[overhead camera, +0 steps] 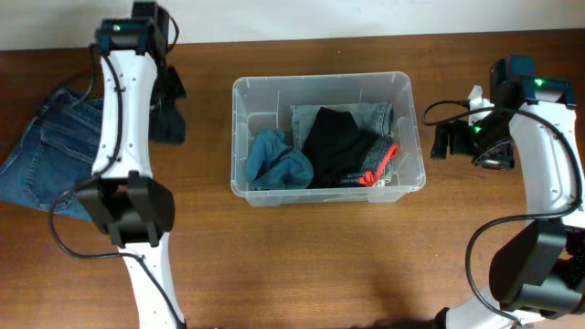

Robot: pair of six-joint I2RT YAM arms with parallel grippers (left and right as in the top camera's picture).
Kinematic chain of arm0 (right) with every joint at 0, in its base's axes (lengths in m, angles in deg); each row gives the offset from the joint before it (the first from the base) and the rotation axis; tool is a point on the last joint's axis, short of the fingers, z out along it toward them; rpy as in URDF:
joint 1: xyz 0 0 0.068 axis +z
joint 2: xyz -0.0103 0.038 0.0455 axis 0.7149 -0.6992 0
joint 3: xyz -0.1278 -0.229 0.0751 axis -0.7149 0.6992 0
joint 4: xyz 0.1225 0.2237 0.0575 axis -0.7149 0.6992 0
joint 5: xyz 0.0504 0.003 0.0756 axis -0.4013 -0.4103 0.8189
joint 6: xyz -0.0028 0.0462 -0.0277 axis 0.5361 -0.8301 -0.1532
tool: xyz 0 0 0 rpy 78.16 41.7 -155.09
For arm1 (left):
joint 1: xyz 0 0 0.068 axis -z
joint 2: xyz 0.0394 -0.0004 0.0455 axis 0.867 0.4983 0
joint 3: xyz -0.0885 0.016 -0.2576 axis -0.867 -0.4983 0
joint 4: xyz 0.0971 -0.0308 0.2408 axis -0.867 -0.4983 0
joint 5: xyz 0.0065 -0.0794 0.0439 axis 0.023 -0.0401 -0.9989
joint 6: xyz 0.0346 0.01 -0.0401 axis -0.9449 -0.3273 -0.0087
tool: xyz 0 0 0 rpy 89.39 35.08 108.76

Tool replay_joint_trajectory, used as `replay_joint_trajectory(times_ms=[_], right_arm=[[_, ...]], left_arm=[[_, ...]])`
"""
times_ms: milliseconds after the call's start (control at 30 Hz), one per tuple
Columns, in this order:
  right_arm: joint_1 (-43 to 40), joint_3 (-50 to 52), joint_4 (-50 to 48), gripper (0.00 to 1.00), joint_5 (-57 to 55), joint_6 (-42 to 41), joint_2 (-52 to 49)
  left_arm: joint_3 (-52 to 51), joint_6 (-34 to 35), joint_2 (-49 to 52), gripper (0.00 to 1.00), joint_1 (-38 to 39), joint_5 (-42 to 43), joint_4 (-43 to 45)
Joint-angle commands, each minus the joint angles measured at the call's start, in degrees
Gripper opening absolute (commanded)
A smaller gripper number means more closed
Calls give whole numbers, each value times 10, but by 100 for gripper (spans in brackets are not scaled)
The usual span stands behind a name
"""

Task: Pack container
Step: 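Grasp the black garment with the left gripper and lift it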

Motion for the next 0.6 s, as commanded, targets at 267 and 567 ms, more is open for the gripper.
replay_joint_trajectory(times_ms=[267, 567], right_arm=[[3, -9, 0, 98, -5, 0, 11], [3, -9, 0, 98, -5, 0, 11]], left_arm=[[129, -150, -36, 0, 148, -9, 14], [130, -358, -38, 0, 226, 111, 9]])
